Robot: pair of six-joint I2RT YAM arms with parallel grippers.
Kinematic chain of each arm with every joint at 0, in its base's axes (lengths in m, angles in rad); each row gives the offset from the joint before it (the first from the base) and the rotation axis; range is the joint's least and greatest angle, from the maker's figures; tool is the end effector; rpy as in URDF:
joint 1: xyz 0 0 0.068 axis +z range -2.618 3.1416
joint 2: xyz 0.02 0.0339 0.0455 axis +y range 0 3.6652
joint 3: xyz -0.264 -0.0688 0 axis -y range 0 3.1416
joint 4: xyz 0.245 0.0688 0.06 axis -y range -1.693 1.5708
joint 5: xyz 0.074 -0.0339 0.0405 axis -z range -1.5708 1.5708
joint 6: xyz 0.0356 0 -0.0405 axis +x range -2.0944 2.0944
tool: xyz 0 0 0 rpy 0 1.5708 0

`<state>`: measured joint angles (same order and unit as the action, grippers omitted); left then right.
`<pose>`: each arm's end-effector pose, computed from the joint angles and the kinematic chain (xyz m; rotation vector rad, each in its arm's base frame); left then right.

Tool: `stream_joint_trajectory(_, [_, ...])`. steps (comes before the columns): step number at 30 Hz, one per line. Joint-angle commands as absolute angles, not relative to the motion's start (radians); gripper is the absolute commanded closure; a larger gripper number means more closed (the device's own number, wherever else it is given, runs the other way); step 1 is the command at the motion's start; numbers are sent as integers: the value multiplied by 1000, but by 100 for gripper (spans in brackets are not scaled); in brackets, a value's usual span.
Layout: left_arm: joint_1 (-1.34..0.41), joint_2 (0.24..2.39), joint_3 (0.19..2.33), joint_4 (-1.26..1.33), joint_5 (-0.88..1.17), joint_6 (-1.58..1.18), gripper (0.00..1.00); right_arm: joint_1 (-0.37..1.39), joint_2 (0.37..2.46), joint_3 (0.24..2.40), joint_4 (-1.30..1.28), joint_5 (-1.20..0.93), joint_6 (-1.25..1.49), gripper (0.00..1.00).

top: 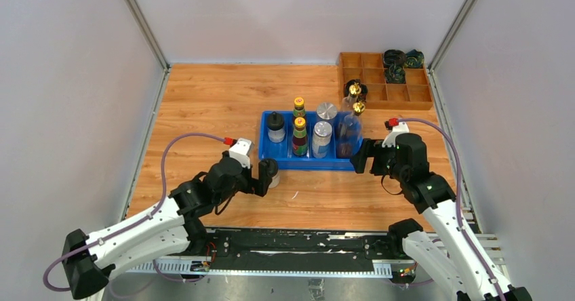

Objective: Organize the condiment bottles
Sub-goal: Pick up the bottle from the center of the board.

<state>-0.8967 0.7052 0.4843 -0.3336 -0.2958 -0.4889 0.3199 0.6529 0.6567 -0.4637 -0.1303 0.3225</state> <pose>0.1099 -0.1209 0.2326 0.2587 2.1258 -0.5145 0.1438 0.0525 0.2863 -0.0810 2.0670 0.5329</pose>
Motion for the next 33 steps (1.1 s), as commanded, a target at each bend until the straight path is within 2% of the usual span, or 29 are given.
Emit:
stream_joint_trajectory(1, [-953,775,488,-222,-315,-438,0,309,651,638,-457,-142,335,7])
stream_joint_trajectory(10, [-986,932,461,-39,-451,-363,0,308,648,643,-462,-143,323,7])
stream_joint_trajectory(19, [-986,1013,435,120,-468,-304,0,308,642,638,-465,-136,314,7])
stream_joint_trajectory(33, [-986,1033,378,126,-485,-376,0,308,647,629,-465,-133,304,6])
